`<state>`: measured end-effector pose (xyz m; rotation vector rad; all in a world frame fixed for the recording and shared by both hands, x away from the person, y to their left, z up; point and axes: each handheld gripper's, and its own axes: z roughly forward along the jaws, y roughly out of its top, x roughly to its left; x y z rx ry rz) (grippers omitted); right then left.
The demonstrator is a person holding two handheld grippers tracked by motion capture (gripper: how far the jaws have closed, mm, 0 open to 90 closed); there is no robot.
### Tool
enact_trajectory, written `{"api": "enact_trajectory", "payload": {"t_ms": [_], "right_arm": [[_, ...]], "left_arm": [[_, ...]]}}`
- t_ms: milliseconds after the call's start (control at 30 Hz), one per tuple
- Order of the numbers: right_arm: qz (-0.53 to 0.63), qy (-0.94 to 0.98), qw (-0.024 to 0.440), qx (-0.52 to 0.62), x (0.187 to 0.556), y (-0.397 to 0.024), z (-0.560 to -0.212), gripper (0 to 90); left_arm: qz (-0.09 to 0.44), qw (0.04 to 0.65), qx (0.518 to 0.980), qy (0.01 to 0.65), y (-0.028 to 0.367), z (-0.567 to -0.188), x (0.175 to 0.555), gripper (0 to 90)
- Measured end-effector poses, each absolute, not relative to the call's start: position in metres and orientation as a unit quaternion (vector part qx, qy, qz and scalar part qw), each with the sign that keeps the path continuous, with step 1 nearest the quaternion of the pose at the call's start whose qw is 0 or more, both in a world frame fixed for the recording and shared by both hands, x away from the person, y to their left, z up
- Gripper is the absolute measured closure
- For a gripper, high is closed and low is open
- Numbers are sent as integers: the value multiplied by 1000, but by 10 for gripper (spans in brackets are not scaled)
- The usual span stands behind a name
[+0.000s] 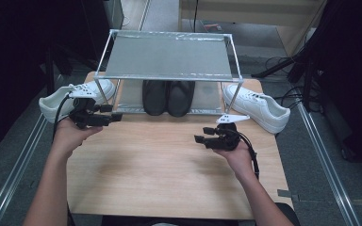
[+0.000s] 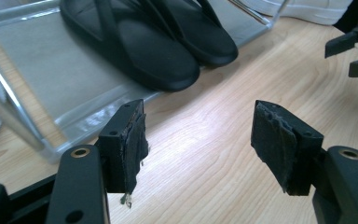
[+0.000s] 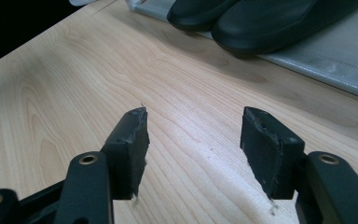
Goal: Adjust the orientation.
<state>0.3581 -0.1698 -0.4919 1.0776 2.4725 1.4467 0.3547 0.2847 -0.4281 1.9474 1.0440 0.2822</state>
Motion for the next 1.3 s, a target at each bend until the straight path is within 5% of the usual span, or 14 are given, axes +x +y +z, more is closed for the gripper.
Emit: {"api": "enact_trajectory", "payload": {"t_ms": [1300], "right_arm": [[452,805,55,380,337,-187,-499,429]], "left_arm": [[164,406,727,528,387,-443,408,414]]}}
